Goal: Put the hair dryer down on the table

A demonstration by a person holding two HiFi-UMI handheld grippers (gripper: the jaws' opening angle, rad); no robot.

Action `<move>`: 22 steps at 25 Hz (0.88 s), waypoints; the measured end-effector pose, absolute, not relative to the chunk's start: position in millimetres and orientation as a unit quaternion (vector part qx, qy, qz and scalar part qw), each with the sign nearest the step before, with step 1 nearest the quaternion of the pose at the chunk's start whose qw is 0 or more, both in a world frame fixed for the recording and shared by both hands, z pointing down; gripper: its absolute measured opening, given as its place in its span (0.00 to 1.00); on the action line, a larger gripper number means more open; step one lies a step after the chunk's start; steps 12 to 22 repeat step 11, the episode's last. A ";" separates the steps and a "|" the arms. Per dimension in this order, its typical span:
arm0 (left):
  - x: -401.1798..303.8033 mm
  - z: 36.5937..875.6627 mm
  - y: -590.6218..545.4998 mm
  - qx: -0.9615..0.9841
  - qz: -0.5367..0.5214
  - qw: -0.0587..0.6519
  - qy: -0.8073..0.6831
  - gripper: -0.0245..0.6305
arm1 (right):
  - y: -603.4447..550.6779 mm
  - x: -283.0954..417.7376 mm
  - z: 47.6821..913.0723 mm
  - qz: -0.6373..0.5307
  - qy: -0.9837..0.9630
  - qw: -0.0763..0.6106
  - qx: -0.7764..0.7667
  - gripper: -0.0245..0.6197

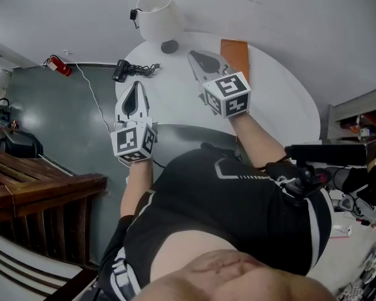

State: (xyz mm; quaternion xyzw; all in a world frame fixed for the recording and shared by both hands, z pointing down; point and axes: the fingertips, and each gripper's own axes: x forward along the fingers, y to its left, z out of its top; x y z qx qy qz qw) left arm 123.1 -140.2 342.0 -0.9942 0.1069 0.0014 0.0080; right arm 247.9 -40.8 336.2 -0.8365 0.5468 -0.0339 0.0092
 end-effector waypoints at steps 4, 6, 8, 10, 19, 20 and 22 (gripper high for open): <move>121.1 342.7 -141.9 -0.994 0.002 0.001 0.112 0.08 | -40.2 246.5 335.4 -0.030 0.547 0.008 -0.837 0.09; 121.6 342.0 -141.1 -0.994 0.003 -0.001 0.111 0.08 | -39.2 246.5 333.9 -0.028 0.546 0.007 -0.837 0.09; 121.3 342.0 -140.7 -0.994 0.004 -0.002 0.110 0.08 | -38.9 246.1 333.4 -0.026 0.545 0.004 -0.838 0.09; 121.2 342.1 -141.1 -0.994 0.004 -0.005 0.110 0.08 | -39.7 245.9 333.7 -0.025 0.544 0.002 -0.839 0.09; 121.3 342.3 -141.3 -0.994 0.004 -0.007 0.110 0.08 | -40.2 245.9 334.0 -0.026 0.544 0.001 -0.839 0.09; 121.3 342.3 -141.3 -0.994 0.004 -0.007 0.110 0.08 | -40.2 245.9 334.0 -0.026 0.544 0.001 -0.839 0.09; 121.3 342.3 -141.3 -0.994 0.004 -0.007 0.110 0.08 | -40.2 245.9 334.0 -0.026 0.544 0.001 -0.839 0.09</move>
